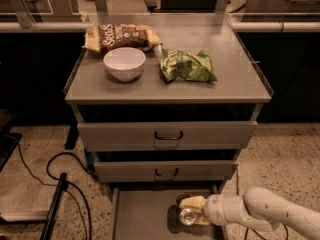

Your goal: Place orange can into bottom drawer

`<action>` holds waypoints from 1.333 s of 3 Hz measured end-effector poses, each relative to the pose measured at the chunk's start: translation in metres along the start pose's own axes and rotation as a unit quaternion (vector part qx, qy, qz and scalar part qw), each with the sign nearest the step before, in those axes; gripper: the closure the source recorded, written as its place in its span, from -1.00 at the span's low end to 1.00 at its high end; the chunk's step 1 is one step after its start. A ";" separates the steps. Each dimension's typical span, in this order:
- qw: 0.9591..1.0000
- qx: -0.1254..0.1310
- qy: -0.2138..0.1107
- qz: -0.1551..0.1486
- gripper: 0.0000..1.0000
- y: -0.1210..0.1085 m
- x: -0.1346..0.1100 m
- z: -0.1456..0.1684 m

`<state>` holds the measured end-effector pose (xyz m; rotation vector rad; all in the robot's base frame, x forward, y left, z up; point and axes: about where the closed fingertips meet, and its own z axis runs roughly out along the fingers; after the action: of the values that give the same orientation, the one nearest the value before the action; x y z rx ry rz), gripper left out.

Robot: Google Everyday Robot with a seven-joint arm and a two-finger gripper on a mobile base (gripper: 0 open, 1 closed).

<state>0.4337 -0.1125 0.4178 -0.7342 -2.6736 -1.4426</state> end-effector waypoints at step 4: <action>0.998 0.020 -0.032 0.040 1.00 -0.054 -0.014 0.090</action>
Offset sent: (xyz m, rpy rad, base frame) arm 0.0063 -0.0034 -0.0184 -0.0115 0.0030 -0.0438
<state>0.4423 -0.0718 0.3211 -0.8883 -2.6756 -1.3669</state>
